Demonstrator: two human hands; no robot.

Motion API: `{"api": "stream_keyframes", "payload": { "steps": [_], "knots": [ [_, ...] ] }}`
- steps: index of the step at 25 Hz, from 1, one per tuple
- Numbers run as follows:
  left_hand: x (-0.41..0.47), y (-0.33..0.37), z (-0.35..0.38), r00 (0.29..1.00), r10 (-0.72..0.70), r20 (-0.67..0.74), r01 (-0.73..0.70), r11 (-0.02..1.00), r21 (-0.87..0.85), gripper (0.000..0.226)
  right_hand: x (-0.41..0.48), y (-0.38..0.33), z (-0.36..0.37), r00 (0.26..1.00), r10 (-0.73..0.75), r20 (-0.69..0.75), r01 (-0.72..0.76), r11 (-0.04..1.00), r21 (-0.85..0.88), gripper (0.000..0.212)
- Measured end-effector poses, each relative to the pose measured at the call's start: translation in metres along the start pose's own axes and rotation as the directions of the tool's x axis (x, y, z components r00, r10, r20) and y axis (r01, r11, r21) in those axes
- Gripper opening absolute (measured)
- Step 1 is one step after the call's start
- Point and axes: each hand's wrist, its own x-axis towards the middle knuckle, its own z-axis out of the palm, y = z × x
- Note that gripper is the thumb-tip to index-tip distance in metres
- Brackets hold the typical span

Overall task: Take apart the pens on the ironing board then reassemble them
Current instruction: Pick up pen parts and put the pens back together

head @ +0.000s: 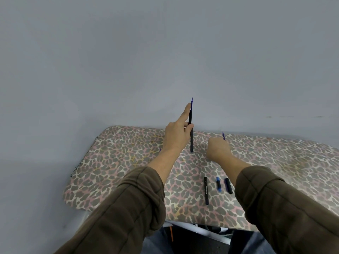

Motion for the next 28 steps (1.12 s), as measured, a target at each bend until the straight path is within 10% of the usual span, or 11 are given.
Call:
{"api": "stream_keyframes", "payload": {
  "steps": [5,14,28],
  "knots": [
    [-0.003,0.001,0.001,1.000,-0.002,0.000,0.002,1.000,0.008,0.075,0.005,-0.013,-0.050,0.989,-0.051,-0.141,0.105,0.907,0.407,0.015],
    [-0.009,0.011,0.002,1.000,-0.006,0.022,0.007,1.000,-0.020,0.074,-0.025,-0.025,-0.146,0.876,0.010,-0.481,0.464,0.251,0.850,0.013],
    [-0.014,0.021,-0.008,1.000,-0.007,-0.004,0.007,0.999,-0.044,0.072,-0.047,-0.036,-0.154,0.848,-0.055,-0.527,0.511,0.349,0.786,0.013]
  ]
}}
